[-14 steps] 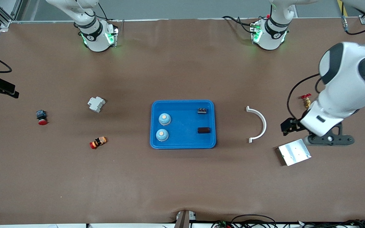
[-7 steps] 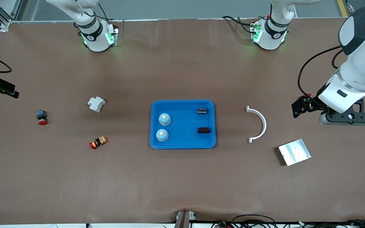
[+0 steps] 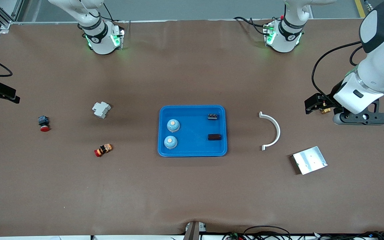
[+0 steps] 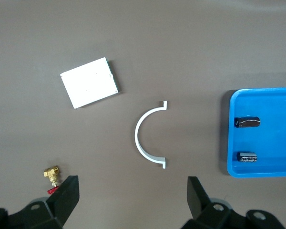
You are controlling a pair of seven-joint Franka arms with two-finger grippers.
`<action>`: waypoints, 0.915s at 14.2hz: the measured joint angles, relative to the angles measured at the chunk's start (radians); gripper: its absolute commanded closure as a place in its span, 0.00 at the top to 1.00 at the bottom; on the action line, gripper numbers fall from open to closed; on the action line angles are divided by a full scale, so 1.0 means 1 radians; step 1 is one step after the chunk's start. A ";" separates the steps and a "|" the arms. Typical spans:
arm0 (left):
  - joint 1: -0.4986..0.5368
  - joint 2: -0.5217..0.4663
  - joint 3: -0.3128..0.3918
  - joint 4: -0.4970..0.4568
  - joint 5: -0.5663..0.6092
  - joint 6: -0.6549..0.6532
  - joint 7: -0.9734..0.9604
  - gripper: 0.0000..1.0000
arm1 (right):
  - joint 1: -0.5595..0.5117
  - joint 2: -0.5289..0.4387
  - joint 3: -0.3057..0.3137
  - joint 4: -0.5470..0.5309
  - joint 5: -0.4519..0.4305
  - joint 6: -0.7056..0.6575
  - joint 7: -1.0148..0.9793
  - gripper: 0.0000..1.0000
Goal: Place electrolytic capacitor and blue bell in tray
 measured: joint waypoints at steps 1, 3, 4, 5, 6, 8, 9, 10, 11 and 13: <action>0.000 0.000 0.000 0.000 0.000 -0.001 0.000 1.00 | 0.000 0.000 0.000 0.000 0.000 0.000 0.000 1.00; 0.000 0.000 0.000 0.000 0.000 -0.002 0.000 1.00 | 0.000 0.000 0.000 0.000 0.000 0.000 0.000 1.00; -0.001 0.000 0.000 0.000 0.000 -0.002 0.000 1.00 | 0.000 0.000 0.000 0.000 0.000 0.000 0.000 1.00; -0.003 0.000 0.000 -0.001 0.000 -0.002 0.001 1.00 | 0.000 0.000 0.000 0.000 0.000 0.000 0.000 1.00; -0.004 0.000 0.000 -0.001 0.001 -0.002 0.002 1.00 | 0.000 0.000 0.000 0.000 0.000 0.000 0.000 1.00; -0.006 0.000 -0.005 -0.001 0.013 -0.002 0.006 1.00 | 0.000 0.000 0.000 0.000 0.000 0.000 0.000 1.00; -0.008 0.000 -0.010 0.000 0.030 -0.001 0.006 1.00 | 0.000 0.000 0.000 0.000 0.000 0.000 0.000 1.00; -0.009 -0.002 -0.012 0.000 0.043 -0.001 0.006 1.00 | 0.000 0.000 0.000 0.000 0.000 0.000 0.000 1.00; -0.009 -0.004 -0.013 0.000 0.047 0.000 0.006 1.00 | 0.000 0.000 0.000 0.000 0.000 0.000 0.000 1.00; -0.009 -0.007 -0.013 0.000 0.048 0.008 0.008 1.00 | 0.000 0.000 0.000 0.000 0.000 0.000 0.000 1.00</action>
